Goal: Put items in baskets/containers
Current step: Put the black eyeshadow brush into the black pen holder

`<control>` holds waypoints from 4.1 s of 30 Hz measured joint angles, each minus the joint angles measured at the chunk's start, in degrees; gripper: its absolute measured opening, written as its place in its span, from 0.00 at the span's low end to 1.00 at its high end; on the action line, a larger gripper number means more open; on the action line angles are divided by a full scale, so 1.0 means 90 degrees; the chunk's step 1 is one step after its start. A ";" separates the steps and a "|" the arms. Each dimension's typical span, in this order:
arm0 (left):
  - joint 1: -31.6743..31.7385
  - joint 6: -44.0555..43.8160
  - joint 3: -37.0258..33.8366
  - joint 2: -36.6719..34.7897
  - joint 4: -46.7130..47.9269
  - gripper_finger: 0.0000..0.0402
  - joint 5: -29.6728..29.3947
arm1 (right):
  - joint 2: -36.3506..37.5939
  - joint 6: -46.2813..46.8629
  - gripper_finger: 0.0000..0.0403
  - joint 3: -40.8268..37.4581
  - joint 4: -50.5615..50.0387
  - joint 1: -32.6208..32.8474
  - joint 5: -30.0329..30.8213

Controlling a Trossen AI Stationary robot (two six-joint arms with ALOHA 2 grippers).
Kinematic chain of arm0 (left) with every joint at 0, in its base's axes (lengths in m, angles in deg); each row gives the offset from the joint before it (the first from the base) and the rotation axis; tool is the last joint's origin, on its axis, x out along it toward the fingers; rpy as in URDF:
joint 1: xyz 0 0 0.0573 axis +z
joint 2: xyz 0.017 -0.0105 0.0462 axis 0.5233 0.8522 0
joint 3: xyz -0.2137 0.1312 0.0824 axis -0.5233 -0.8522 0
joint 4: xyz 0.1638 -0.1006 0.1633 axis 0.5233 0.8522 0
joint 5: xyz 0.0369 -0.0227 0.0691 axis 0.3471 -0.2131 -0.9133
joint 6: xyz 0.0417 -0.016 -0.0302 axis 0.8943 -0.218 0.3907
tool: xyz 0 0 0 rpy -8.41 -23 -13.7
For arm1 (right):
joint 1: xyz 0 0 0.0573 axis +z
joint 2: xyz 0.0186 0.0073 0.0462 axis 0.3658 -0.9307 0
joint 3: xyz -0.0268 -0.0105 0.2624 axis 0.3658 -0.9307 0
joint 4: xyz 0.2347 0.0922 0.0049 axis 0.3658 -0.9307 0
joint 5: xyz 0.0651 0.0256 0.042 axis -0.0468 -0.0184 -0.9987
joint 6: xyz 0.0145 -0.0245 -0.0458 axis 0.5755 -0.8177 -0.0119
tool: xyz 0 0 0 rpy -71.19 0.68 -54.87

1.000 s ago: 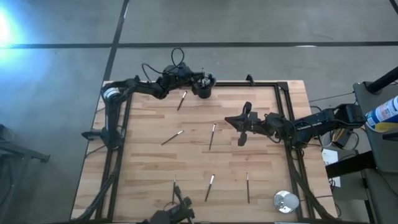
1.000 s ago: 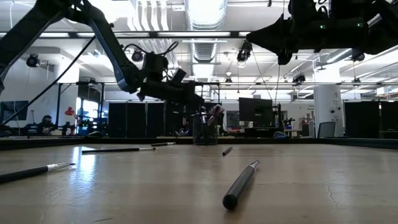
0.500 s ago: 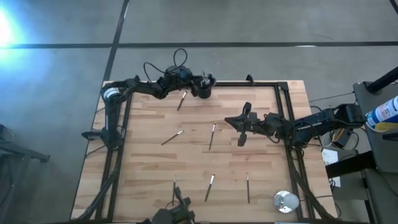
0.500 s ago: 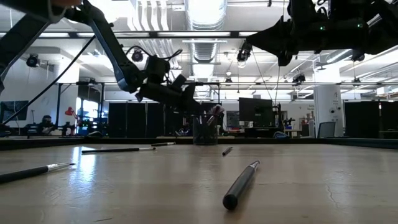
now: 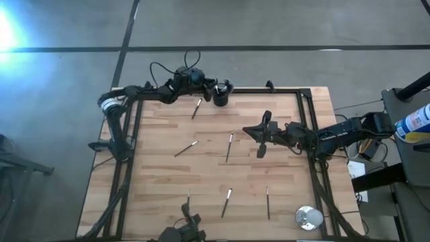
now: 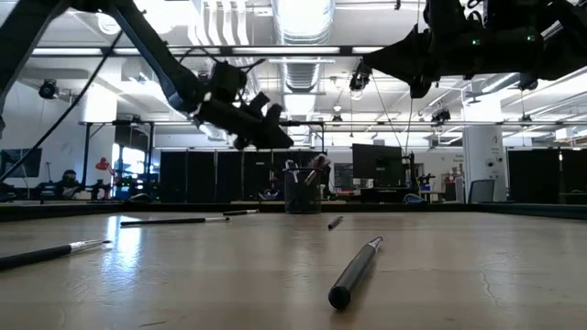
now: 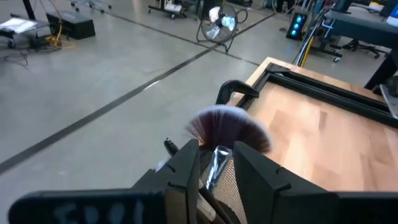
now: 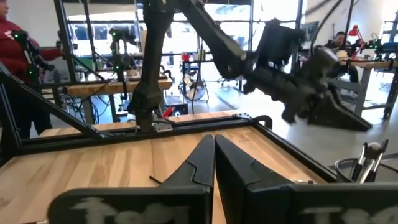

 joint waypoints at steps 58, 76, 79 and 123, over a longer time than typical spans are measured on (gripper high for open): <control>-0.3531 -0.2924 -0.1734 -0.1029 0.4667 0.25 -0.2343 | -0.1537 -0.0773 0.02 0.0253 -0.0157 -0.0056 -0.1731; -0.3545 -0.2909 -0.1805 -0.1611 0.3366 0.00 -0.2543 | -0.1535 -0.0676 0.02 0.0180 -0.0192 -0.0058 -0.1727; -0.3618 -0.2826 -0.2084 -0.2018 0.2681 0.00 -0.2566 | -0.1535 -0.0620 0.02 0.0080 -0.0208 -0.0058 -0.1712; -0.3892 -0.1247 -0.3133 -0.1115 -0.5147 0.00 -0.0628 | -0.4133 0.1866 0.25 0.1928 0.2964 -0.0389 -0.1603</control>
